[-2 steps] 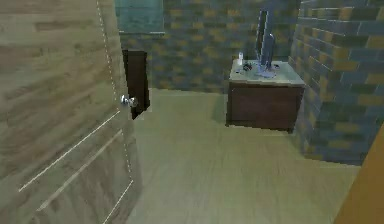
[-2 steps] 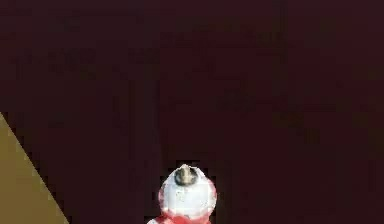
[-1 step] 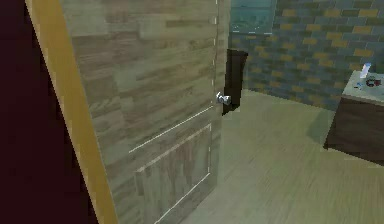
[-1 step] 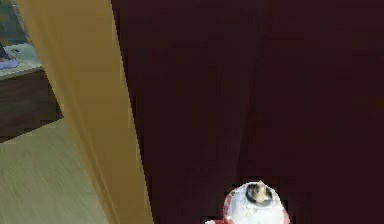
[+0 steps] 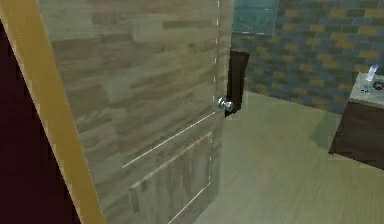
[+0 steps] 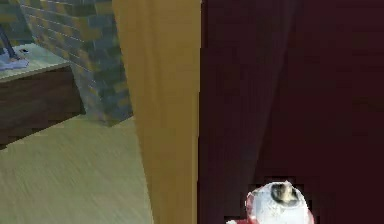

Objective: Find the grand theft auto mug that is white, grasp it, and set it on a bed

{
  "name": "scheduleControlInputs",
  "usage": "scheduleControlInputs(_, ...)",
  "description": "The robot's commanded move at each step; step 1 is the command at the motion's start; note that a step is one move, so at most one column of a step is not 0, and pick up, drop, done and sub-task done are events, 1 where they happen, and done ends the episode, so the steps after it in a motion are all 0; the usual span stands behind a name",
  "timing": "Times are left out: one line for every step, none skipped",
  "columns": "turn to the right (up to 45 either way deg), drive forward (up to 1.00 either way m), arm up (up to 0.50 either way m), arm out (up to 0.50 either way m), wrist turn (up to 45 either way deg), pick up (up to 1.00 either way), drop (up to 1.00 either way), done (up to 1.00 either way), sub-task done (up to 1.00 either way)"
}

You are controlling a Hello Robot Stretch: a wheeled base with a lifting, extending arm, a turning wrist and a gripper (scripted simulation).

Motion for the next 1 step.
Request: scheduleControlInputs(21.0, 0.0, 0.0, 0.0, 0.0, 0.0, 0.0, 0.0, 0.0)
